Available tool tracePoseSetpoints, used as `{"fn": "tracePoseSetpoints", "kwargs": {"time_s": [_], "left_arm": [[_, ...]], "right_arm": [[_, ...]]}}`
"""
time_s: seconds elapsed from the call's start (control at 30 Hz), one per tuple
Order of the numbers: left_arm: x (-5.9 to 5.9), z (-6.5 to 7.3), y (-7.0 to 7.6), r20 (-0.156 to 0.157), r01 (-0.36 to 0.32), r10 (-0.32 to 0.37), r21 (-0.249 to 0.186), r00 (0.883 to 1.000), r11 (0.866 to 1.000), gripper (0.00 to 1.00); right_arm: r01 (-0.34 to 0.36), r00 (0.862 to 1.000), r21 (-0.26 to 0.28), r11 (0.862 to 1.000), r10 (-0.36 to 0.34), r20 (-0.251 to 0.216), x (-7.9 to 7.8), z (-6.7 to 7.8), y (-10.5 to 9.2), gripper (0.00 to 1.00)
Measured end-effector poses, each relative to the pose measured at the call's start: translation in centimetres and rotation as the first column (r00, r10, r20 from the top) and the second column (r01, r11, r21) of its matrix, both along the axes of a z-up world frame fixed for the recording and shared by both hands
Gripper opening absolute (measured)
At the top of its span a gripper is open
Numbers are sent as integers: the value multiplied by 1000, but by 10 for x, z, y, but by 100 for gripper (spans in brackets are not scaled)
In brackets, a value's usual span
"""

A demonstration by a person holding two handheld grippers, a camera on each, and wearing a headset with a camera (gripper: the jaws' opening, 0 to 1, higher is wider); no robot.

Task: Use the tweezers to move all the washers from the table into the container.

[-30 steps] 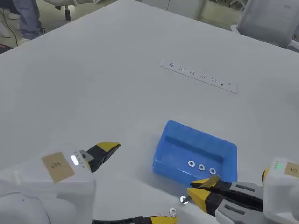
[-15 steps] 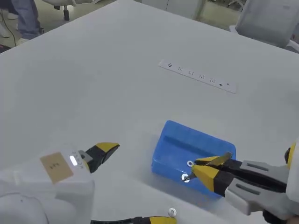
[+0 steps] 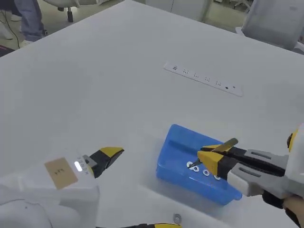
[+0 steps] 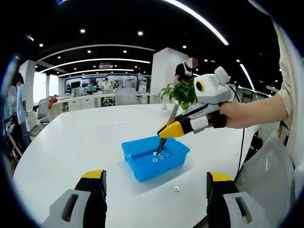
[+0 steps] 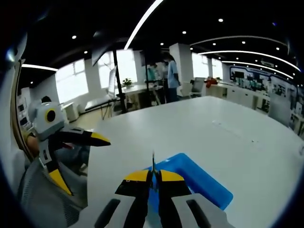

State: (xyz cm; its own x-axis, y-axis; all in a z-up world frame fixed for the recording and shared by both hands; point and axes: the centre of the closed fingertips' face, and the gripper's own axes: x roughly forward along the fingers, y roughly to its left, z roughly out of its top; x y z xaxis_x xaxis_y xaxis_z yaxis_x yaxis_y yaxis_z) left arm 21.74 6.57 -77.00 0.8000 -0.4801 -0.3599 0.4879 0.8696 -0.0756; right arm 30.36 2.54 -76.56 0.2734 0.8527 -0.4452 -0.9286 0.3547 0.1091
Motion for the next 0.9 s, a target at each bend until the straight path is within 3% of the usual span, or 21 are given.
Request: {"fn": "tracePoseSetpoints", "kwargs": {"time_s": [0.53, 0.9], "left_arm": [[1, 0, 1, -3, -5, 5, -4, 1000, 1000, 88], [1, -1, 1, -9, -3, 3, -7, 1000, 1000, 88]], "right_arm": [[33, 998, -28, 999, -34, -53, 26, -26, 6, 3], [25, 997, -83, 996, -31, -72, 36, -48, 10, 3]]}}
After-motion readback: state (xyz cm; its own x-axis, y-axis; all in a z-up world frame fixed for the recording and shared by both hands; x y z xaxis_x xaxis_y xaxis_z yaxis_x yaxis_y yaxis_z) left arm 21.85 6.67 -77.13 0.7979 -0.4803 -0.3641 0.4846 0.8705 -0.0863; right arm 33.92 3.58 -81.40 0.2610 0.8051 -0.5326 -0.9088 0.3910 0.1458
